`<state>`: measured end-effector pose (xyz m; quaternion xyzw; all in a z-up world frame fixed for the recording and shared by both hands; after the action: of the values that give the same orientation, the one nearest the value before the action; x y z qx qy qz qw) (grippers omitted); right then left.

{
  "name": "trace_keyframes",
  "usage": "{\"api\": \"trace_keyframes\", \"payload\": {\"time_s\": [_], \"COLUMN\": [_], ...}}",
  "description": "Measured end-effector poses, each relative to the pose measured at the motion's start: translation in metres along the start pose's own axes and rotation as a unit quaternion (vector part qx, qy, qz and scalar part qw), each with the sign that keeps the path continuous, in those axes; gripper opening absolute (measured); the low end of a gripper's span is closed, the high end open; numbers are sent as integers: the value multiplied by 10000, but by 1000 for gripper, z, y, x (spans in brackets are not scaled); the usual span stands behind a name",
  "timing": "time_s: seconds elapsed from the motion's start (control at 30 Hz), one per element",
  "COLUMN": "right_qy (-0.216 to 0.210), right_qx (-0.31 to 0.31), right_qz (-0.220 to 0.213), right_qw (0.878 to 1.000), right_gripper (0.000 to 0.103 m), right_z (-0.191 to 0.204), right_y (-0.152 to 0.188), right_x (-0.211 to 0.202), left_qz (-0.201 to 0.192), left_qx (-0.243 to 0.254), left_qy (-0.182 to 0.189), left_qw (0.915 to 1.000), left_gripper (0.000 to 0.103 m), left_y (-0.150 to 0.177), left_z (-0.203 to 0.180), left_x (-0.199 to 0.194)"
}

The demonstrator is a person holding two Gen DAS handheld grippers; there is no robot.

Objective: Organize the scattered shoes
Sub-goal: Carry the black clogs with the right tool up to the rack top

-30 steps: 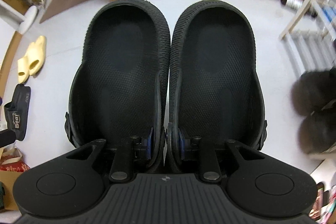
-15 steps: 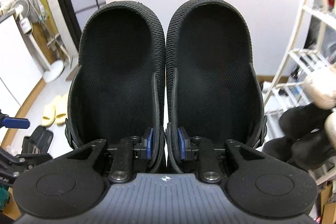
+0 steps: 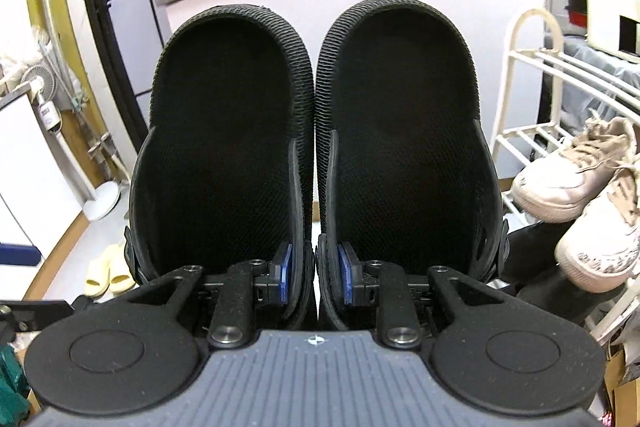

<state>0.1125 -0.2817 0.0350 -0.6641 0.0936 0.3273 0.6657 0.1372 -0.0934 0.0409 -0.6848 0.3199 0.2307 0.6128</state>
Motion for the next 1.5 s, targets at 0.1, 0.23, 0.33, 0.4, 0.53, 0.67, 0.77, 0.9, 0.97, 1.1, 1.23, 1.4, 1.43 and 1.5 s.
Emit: {"api": "trace_keyframes", "payload": {"time_s": [0.1,0.23,0.33,0.4,0.53,0.67,0.77,0.9,0.97,1.1,1.23,1.4,1.43,1.5], "right_qy": [114,291,400,555,818,1055,1188,1388,1494,1669,1696,1974,2008,2089], "right_qx": [56,108,110,82,81,142,205,284,340,507,843,1117,1126,1196], "right_qz": [-30,-38,7,47,102,132,77,-35,-75,-210,-376,-407,-396,-395], "right_qw": [9999,9995,9991,9984,9966,9942,9927,9899,9882,9844,9812,9731,9723,9698], "right_gripper": [27,27,27,27,27,27,27,27,27,27,27,27,27,27], "right_z": [-2,-15,-17,-26,-39,-47,-52,-61,-65,-77,-89,-108,-111,-124], "right_y": [3,9,8,10,16,18,14,6,4,0,-8,-22,-25,-39], "right_x": [6,12,26,30,41,52,55,53,51,41,20,4,2,-6], "left_qz": [-64,-241,-243,-123,-59,-222,-211,-153,-171,-231,-303,-270,-253,-279], "left_qx": [-137,-467,-591,-641,-679,-778,-787,-968,-984,-1023,-1077,-1129,-1107,-986], "left_qy": [251,689,794,898,1127,1217,1220,1327,1399,1314,1372,1576,1570,1458], "left_qw": [9996,9962,9948,9938,9913,9893,9892,9863,9851,9858,9842,9806,9810,9840], "left_gripper": [102,102,102,102,102,102,102,102,102,102,102,102,102,102], "left_y": [-4,-17,-22,-21,-24,-26,-28,-32,-33,-36,-41,-39,-37,-34], "left_z": [-12,-27,-32,-35,-42,-41,-34,-25,-25,-13,-9,-9,-7,-3], "left_x": [17,34,46,56,67,67,75,82,82,78,70,64,63,60]}}
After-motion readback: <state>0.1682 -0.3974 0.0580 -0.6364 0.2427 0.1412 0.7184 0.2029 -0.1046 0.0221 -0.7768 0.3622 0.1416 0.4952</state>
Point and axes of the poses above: each gripper's, at about its wrist camera, not at the fingertips, and x roughly the way its jaws point, z to its left, y to its underside, the point moved 7 cm from there along x, roughly the way its jaws point, and after that the axes turned 8 degrees about -x, right-handed, at the moved point
